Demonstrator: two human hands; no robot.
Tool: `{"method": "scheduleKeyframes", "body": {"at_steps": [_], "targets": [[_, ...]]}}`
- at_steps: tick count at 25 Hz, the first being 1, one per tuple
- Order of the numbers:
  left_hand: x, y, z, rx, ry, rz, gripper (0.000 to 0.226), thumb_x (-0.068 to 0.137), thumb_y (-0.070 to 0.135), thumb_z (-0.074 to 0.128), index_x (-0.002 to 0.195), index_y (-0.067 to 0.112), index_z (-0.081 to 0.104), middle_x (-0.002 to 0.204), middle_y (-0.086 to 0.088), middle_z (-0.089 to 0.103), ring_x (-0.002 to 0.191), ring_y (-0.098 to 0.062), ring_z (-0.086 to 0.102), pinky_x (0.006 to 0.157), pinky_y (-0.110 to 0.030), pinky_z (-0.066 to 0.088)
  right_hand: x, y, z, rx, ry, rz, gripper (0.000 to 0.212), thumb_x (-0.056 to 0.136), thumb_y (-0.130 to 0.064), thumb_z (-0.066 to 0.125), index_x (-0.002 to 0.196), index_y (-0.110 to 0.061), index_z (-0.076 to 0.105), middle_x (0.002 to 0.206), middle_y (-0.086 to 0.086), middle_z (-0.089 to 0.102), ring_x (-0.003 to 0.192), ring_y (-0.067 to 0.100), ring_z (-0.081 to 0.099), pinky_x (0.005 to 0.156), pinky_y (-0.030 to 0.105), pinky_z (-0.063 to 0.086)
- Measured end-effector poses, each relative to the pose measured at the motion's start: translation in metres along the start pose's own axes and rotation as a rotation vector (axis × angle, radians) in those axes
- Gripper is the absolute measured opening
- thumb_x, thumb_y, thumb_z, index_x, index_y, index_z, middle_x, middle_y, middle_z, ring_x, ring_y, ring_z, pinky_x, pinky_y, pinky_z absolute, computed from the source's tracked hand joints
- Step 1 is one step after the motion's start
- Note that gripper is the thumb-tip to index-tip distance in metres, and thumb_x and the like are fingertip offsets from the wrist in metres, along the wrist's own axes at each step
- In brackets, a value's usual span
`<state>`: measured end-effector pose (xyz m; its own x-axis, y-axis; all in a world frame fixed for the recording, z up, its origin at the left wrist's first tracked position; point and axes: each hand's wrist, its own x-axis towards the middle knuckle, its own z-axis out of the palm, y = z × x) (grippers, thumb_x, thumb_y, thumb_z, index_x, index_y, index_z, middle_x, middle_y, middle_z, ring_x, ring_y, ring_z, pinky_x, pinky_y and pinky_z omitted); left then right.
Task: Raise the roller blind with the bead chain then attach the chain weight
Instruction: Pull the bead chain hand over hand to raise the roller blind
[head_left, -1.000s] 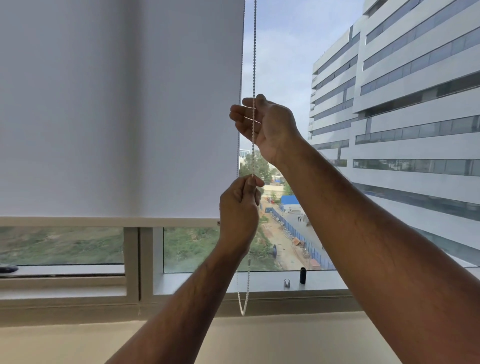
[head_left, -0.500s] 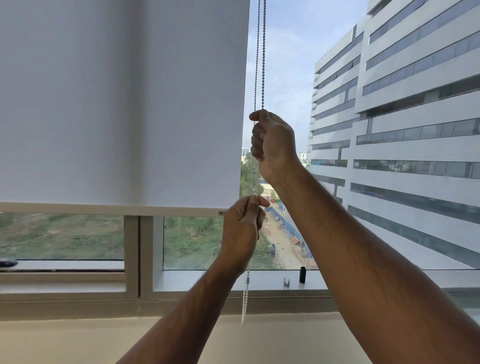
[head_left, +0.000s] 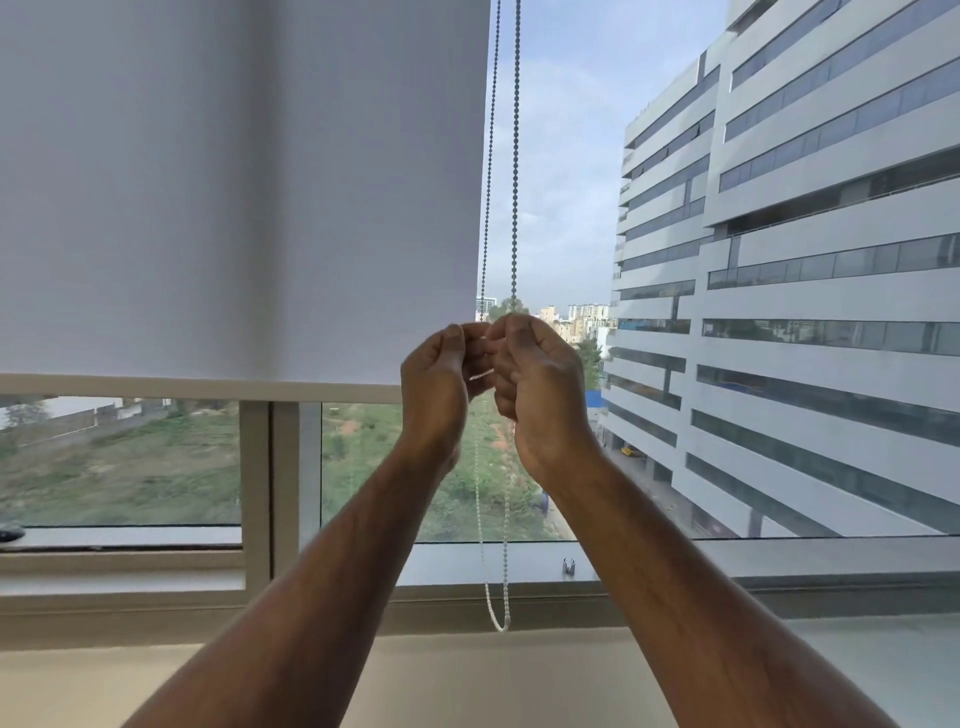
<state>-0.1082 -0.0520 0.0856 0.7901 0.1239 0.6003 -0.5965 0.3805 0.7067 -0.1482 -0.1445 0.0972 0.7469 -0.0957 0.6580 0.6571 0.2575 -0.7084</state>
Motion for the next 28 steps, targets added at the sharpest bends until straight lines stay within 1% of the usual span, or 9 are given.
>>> {"method": "scheduleKeyframes", "body": {"at_steps": [3, 6, 11, 13, 16, 19, 23, 25, 28], "targets": [[0.02, 0.032, 0.016, -0.089, -0.035, 0.005, 0.039, 0.112, 0.019, 0.033, 0.116, 0.0, 0.067, 0.101, -0.018, 0.079, 0.092, -0.027, 0.078, 0.076, -0.033, 0.063, -0.014, 0.011, -0.004, -0.017, 0.01, -0.021, 0.031, 0.108, -0.021, 0.046, 0.086, -0.011, 0.066, 0.052, -0.006, 0.032, 0.043, 0.007, 0.022, 0.042, 0.021, 0.02], [0.037, 0.058, 0.032, -0.098, -0.08, -0.006, 0.04, 0.112, 0.021, 0.031, 0.119, -0.001, 0.064, 0.108, -0.02, 0.077, 0.097, -0.028, 0.078, 0.085, -0.039, 0.063, -0.025, 0.02, -0.007, -0.028, 0.031, -0.013, 0.031, 0.108, -0.019, 0.047, 0.085, -0.013, 0.067, 0.054, -0.006, 0.032, 0.046, 0.008, 0.023, 0.042, 0.02, 0.022], [0.046, 0.089, 0.052, -0.065, -0.109, -0.032, 0.039, 0.111, 0.021, 0.033, 0.118, -0.001, 0.065, 0.103, -0.016, 0.079, 0.092, -0.025, 0.08, 0.074, -0.034, 0.065, -0.043, 0.031, -0.007, -0.061, 0.037, 0.007, 0.031, 0.108, -0.019, 0.048, 0.086, -0.014, 0.068, 0.054, -0.007, 0.037, 0.045, 0.007, 0.027, 0.041, 0.02, 0.024], [0.048, 0.095, 0.057, -0.058, -0.11, -0.045, 0.038, 0.111, 0.021, 0.035, 0.117, -0.001, 0.066, 0.097, -0.012, 0.079, 0.08, -0.021, 0.079, 0.065, -0.03, 0.062, -0.047, 0.035, -0.008, -0.054, 0.033, 0.025, 0.031, 0.108, -0.019, 0.047, 0.086, -0.013, 0.068, 0.054, -0.008, 0.038, 0.045, 0.006, 0.028, 0.041, 0.019, 0.025], [0.049, 0.092, 0.06, -0.019, -0.069, -0.018, 0.034, 0.109, 0.018, 0.04, 0.112, 0.002, 0.07, 0.071, -0.002, 0.061, 0.047, -0.008, 0.049, 0.045, -0.021, 0.038, -0.051, 0.037, -0.008, -0.045, 0.022, 0.029, 0.032, 0.108, -0.018, 0.046, 0.085, -0.014, 0.068, 0.055, -0.007, 0.038, 0.045, 0.006, 0.028, 0.041, 0.019, 0.025], [0.047, 0.088, 0.063, -0.029, -0.021, 0.046, 0.031, 0.107, 0.012, 0.041, 0.097, 0.008, 0.07, 0.062, 0.001, 0.043, 0.045, -0.009, 0.028, 0.043, -0.024, 0.022, -0.052, 0.037, -0.007, -0.06, 0.004, 0.032, 0.031, 0.108, -0.02, 0.046, 0.087, -0.014, 0.068, 0.056, -0.007, 0.039, 0.046, 0.006, 0.029, 0.042, 0.02, 0.025], [0.04, 0.079, 0.058, -0.004, -0.005, 0.09, 0.03, 0.106, 0.011, 0.041, 0.093, 0.01, 0.068, 0.06, 0.002, 0.042, 0.047, -0.011, 0.025, 0.044, -0.025, 0.021, -0.055, 0.045, -0.014, -0.035, -0.038, 0.086, 0.032, 0.108, -0.022, 0.046, 0.098, 0.0, 0.067, 0.057, 0.0, 0.041, 0.047, 0.009, 0.03, 0.044, 0.022, 0.021], [0.034, 0.071, 0.052, 0.004, -0.002, 0.097, 0.029, 0.107, 0.013, 0.042, 0.093, 0.01, 0.068, 0.058, 0.004, 0.043, 0.045, -0.01, 0.025, 0.043, -0.025, 0.021, -0.055, 0.05, -0.021, -0.007, -0.059, 0.119, 0.039, 0.107, -0.027, 0.045, 0.105, 0.007, 0.065, 0.062, 0.007, 0.054, 0.049, 0.014, 0.041, 0.045, 0.026, 0.025], [0.019, 0.057, 0.045, 0.011, -0.017, 0.11, 0.029, 0.108, 0.014, 0.043, 0.09, 0.012, 0.066, 0.053, 0.008, 0.042, 0.045, -0.01, 0.025, 0.043, -0.024, 0.02, -0.047, 0.049, -0.025, 0.013, -0.038, 0.151, 0.049, 0.105, -0.038, 0.041, 0.106, 0.001, 0.071, 0.081, 0.011, 0.076, 0.069, 0.022, 0.069, 0.058, 0.029, 0.049]]}}
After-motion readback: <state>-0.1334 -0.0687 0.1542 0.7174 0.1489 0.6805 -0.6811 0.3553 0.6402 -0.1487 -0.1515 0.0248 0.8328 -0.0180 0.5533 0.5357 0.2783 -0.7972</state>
